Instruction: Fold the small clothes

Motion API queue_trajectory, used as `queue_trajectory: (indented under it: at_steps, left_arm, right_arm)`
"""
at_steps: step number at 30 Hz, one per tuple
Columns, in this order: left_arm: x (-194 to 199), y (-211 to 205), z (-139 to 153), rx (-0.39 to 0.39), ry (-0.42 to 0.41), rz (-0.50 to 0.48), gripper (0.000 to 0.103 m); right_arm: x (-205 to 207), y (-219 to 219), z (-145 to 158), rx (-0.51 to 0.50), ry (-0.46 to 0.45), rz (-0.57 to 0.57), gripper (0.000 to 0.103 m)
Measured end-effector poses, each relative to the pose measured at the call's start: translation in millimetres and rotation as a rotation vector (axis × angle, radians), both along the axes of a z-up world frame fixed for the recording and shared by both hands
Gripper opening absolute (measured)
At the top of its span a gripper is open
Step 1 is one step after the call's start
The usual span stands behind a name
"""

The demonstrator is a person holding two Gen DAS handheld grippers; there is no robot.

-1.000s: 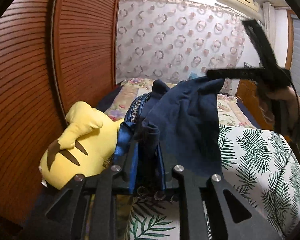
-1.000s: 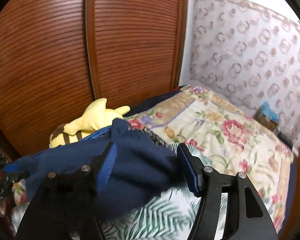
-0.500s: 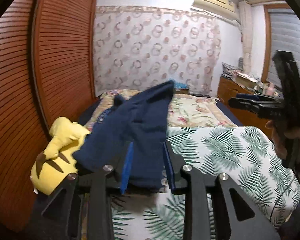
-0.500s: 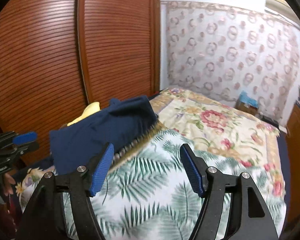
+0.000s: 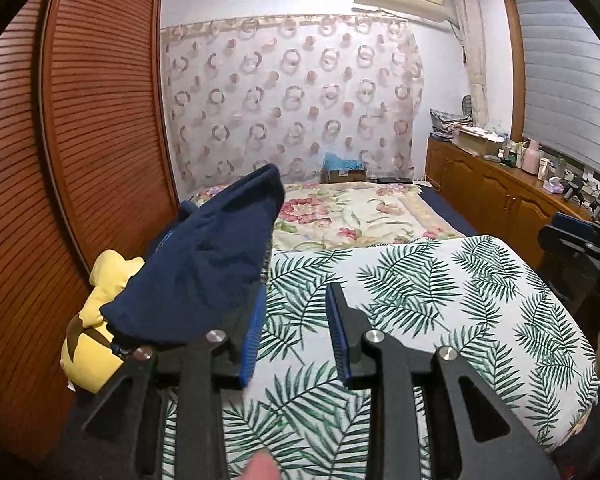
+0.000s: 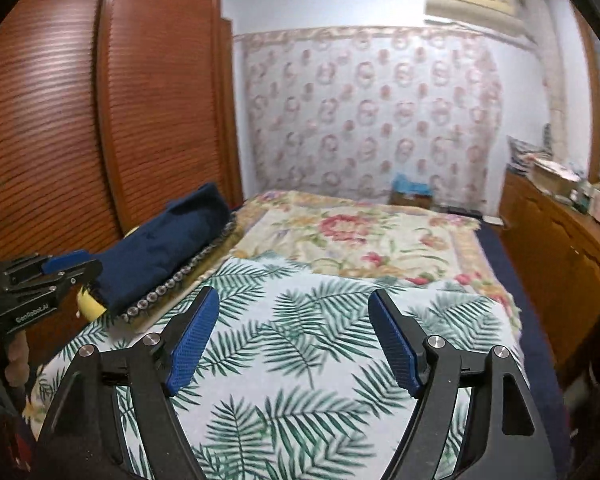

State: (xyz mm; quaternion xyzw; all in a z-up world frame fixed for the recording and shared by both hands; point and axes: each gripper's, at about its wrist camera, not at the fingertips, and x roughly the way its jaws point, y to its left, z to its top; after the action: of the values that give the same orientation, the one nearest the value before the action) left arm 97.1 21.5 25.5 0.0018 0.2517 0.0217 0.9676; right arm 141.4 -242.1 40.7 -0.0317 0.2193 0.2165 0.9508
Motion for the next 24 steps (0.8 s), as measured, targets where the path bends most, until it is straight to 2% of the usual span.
queue_trajectory:
  at_steps: [8, 24]
  left_arm:
    - [-5, -29, 14, -0.013, -0.023, -0.064, 0.028]
    - [-10, -38, 18, -0.020, -0.035, -0.068, 0.029]
  right_arm:
    - [-24, -32, 10, 0.040, -0.028, -0.074, 0.079]
    - [-30, -44, 10, 0.052, -0.031, -0.092, 0.079]
